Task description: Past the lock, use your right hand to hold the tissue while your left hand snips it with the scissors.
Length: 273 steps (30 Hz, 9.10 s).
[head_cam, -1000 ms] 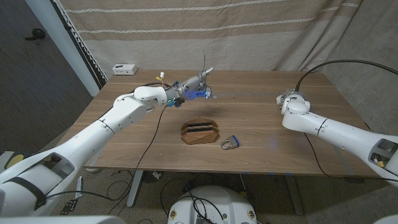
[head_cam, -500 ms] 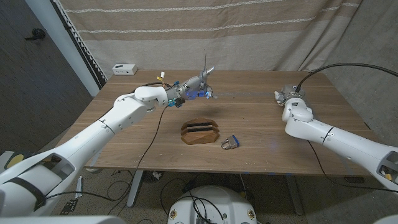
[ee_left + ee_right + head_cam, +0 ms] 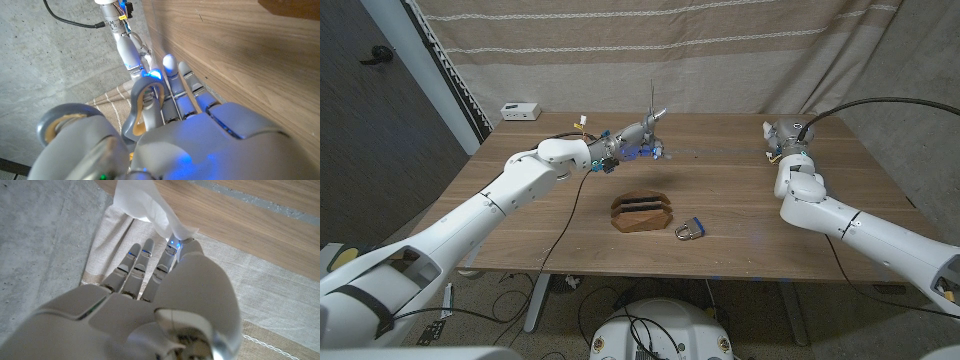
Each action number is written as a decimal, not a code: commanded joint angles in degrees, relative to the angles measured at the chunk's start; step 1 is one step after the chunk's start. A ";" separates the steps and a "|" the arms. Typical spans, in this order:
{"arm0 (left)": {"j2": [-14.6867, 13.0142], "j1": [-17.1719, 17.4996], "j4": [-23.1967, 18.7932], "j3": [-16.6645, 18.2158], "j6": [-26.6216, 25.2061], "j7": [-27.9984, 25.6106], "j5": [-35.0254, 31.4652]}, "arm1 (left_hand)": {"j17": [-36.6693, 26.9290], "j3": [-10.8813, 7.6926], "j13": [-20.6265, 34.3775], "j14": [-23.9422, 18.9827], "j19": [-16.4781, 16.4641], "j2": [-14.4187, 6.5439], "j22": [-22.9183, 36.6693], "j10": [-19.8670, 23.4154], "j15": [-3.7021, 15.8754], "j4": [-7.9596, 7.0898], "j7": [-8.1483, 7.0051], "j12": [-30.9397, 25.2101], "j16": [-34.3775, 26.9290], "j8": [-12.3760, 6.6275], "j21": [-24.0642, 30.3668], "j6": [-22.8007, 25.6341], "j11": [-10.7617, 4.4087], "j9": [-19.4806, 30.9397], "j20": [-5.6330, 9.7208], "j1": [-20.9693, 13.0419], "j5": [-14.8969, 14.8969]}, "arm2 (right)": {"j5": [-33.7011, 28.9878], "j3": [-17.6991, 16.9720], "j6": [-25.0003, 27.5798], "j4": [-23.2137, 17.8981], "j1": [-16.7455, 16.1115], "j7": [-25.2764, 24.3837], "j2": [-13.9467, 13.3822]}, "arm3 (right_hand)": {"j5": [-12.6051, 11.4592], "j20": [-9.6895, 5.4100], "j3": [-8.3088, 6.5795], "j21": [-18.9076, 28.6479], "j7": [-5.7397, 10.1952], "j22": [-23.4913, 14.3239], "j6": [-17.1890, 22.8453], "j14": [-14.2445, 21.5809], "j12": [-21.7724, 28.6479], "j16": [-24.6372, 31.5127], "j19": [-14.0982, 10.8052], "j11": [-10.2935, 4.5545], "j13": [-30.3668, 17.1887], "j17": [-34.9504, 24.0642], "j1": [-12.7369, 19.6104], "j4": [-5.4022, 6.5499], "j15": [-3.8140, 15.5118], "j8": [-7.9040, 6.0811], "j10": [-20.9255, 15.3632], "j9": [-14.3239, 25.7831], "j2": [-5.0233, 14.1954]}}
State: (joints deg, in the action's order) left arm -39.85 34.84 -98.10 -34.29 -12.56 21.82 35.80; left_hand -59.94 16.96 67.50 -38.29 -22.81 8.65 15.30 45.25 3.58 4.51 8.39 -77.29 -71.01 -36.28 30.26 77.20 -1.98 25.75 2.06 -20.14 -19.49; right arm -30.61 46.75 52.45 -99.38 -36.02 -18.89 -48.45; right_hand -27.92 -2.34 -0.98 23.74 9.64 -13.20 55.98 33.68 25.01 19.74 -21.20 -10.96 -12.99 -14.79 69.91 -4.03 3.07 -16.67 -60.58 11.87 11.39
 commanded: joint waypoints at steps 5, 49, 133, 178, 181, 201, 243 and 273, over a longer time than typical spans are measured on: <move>-0.14 -1.63 0.48 -1.57 -0.45 2.88 -0.96 | -0.15 2.66 4.02 -0.47 -0.31 0.49 0.36 4.26 4.56 2.18 1.79 -13.60 -0.21 -0.37 0.00 2.04 -3.82 -0.01 0.05 0.01 -0.40 | -7.21 -0.76 -3.53 -0.97 -0.95 1.55 -2.00 | 0.86 -5.53 -0.62 0.64 0.39 -0.55 -1.15 0.44 0.66 0.67 0.01 -0.27 -3.40 -0.48 0.55 0.48 10.23 0.37 0.98 0.73 0.21; 6.14 -6.92 10.25 -5.06 2.43 10.39 -2.16 | -0.24 2.65 4.02 -0.44 -0.41 0.46 0.49 4.33 4.62 2.13 1.89 -13.61 -0.28 -0.51 -0.13 1.98 -3.81 -0.23 0.04 -0.12 -0.66 | -11.07 -8.83 -25.35 7.69 -5.55 -10.56 -1.91 | 9.33 -8.08 -15.25 58.07 2.79 -2.30 -8.19 11.16 11.29 7.04 15.73 -0.75 -19.27 -16.29 2.21 8.91 10.65 3.51 19.63 12.18 0.15; 14.04 -14.65 24.93 -9.19 5.10 25.69 -1.69 | -1.49 2.57 4.04 -0.44 -0.57 0.26 0.76 4.88 4.73 2.09 1.79 -13.67 -1.07 -1.45 -0.54 2.02 -3.79 -0.44 0.14 -0.88 -1.30 | -22.15 -11.10 -40.42 4.56 -5.14 -12.71 -6.31 | 10.41 -8.59 -24.69 64.89 2.96 1.01 -6.94 9.49 11.90 16.23 18.15 0.63 -31.92 -21.96 2.29 11.78 10.07 5.29 30.18 6.08 1.21; 17.26 -18.99 30.27 -11.68 2.49 32.64 -3.43 | -1.60 2.60 4.05 -0.48 -0.62 0.25 0.99 4.91 4.67 1.97 1.90 -13.66 -1.04 -1.57 -0.69 1.95 -3.42 -0.82 0.05 -1.10 -1.63 | -25.16 -11.42 -45.39 4.89 -3.59 -14.17 -6.72 | 11.14 -8.71 -25.07 65.35 2.95 0.76 -6.84 7.00 11.88 18.95 19.60 0.54 -32.65 -23.52 2.26 11.85 10.02 5.15 30.69 4.93 1.22; 17.59 -19.22 30.82 -11.71 2.80 32.92 -3.45 | -1.59 2.60 4.05 -0.50 -0.67 0.25 1.02 4.96 4.60 1.97 1.94 -13.66 -1.04 -1.53 -0.67 1.91 -3.44 -0.89 0.06 -1.12 -1.64 | -25.39 -11.26 -45.80 5.14 -3.52 -14.33 -6.55 | 11.24 -8.65 -24.98 65.49 2.94 0.64 -6.79 6.68 11.90 19.17 19.98 0.55 -32.75 -23.66 2.26 11.79 9.99 5.12 30.75 4.85 1.16; 18.28 -19.46 31.87 -11.86 2.78 33.75 -3.26 | -1.80 2.60 4.05 -0.56 -0.77 0.26 1.14 5.06 4.53 1.88 1.95 -13.64 -1.14 -1.68 -0.73 1.88 -3.39 -0.88 0.06 -1.14 -1.79 | -25.67 -11.59 -46.04 5.16 -3.74 -15.23 -6.13 | 11.65 -8.85 -24.99 66.25 2.89 -0.24 -6.80 3.49 12.01 20.97 21.89 0.01 -34.04 -24.97 2.50 11.71 9.89 4.86 32.01 4.67 1.34; 19.57 -20.36 34.70 -11.98 4.38 36.02 -3.71 | -1.11 2.41 4.05 -0.85 -0.77 -0.28 1.42 5.15 4.34 1.59 2.05 -13.64 -0.72 -1.87 -0.96 1.84 -3.39 -1.03 -0.09 -1.33 -2.18 | -26.62 -11.85 -47.15 3.15 -4.48 -14.17 -6.86 | 12.39 -9.12 -25.52 67.01 2.82 -6.20 -6.48 0.43 12.96 27.37 17.96 -0.20 -33.55 -26.93 5.19 11.39 9.87 4.39 32.46 4.81 1.43; 19.76 -19.83 35.00 -11.91 4.44 36.46 -3.42 | -1.45 2.46 4.05 -0.73 -0.70 -0.28 1.58 5.15 4.32 1.39 2.13 -13.63 -0.86 -2.05 -1.13 1.84 -3.23 -0.95 -0.08 -1.48 -2.40 | -26.71 -13.54 -46.34 0.91 -6.30 -13.39 -7.59 | 12.37 -9.04 -25.34 66.86 2.86 -8.88 -6.08 -0.29 14.14 29.15 18.66 -0.14 -32.67 -26.16 5.24 11.90 9.92 4.28 32.58 5.25 1.39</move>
State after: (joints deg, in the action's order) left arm -20.42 14.92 -63.49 -46.15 -8.18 58.11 32.26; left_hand -61.00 16.97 67.52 -38.60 -23.21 8.31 16.64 46.10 3.68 4.51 9.10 -77.30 -71.67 -37.94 29.22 77.69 -1.54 24.70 2.05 -21.54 -21.65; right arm -57.29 33.70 6.10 -97.82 -41.73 -32.06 -55.73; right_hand -15.68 -1.92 -26.25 90.53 12.48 -21.77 49.23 33.61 38.79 48.36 -2.75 -11.15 -45.58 -40.86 74.74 7.52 3.08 -12.11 -28.01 16.91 12.90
